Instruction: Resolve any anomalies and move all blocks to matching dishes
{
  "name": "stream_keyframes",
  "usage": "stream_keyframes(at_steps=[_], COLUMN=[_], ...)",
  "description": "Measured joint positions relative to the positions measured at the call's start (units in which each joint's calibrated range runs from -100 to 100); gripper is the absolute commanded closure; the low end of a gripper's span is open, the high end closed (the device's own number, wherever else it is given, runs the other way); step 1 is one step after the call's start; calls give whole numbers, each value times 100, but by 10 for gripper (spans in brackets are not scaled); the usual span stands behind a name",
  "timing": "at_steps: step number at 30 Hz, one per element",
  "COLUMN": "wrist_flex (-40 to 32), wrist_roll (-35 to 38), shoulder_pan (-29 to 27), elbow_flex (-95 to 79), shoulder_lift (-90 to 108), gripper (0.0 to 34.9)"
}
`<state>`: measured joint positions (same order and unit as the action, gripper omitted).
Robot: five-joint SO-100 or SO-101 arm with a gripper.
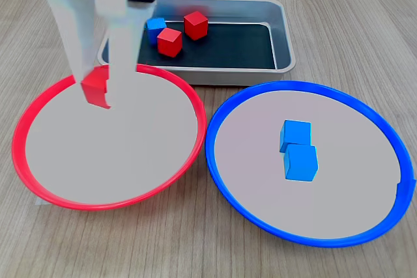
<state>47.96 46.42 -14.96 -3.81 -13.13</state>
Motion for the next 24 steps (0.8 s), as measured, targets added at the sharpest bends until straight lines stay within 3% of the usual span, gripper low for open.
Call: stream_keyframes(at_steps=[1, 2, 4, 12, 19, 24], wrist_flex=[-147, -204, -302, -188, 1648, 1868], wrist_roll=[10, 15, 20, -147, 186, 479], shoulder_pan=[-62, -80, -27, -27, -204, -434], elbow_flex=[-163, -209, -263, -263, -835, -2123], shoulder_lift=[0, 0, -34, 0, 1458, 2344], gripper=[239, 195, 166, 190, 167, 164])
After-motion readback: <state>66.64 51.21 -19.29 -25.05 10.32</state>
